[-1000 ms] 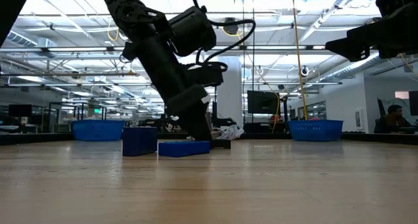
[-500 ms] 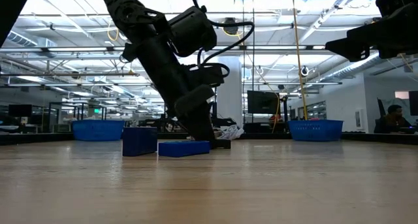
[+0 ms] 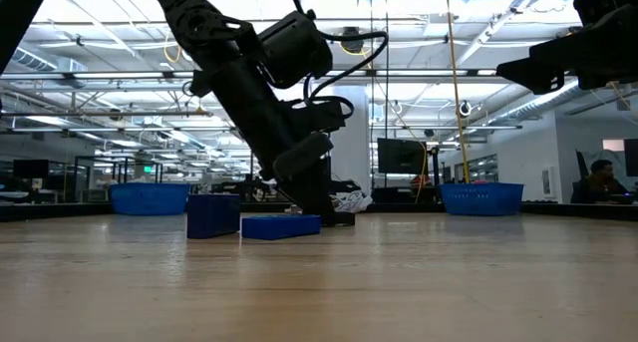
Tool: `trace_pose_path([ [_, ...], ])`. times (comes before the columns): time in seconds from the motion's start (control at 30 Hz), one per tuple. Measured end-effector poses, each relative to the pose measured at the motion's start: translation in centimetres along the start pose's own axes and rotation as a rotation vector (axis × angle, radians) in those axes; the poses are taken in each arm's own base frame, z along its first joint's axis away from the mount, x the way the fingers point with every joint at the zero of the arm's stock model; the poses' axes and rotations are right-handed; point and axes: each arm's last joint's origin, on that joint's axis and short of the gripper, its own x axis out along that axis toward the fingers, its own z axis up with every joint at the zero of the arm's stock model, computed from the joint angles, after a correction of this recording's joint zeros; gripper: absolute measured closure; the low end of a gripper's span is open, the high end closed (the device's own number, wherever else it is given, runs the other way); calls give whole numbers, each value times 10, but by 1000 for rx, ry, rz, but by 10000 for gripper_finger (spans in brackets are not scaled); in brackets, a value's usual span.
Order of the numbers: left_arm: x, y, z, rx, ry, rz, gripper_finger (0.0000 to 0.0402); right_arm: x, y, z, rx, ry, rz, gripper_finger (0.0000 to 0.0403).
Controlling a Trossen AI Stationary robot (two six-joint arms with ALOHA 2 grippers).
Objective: Pick & Place Office items
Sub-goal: Put the black digital timer into the left blue bin
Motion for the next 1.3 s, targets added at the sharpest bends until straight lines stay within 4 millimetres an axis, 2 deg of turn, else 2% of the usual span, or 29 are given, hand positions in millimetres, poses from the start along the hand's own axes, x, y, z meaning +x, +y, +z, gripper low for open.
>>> trace_pose_path([
  [0.17, -10, 1, 4, 37, -7, 8, 249, 0, 0, 0, 0, 0, 0, 60],
  [0.43, -69, 2, 27, 116, -114, 49, 249, 0, 0, 0, 0, 0, -1, 60],
  [0.53, -89, 6, 26, 130, -170, 57, 249, 0, 0, 0, 0, 0, 0, 60],
  [0.67, -103, 19, 4, 82, -238, 57, 249, 0, 0, 0, 0, 1, 0, 60],
  [0.93, -134, 50, -47, -132, -426, 157, 249, 0, 0, 0, 0, 0, 0, 60],
  [1.13, -161, 65, -68, -270, -594, 231, 249, 0, 0, 0, 0, 0, 0, 60],
  [1.3, -179, 76, -79, -377, -660, 378, 249, 0, 0, 0, 0, 0, 0, 60],
])
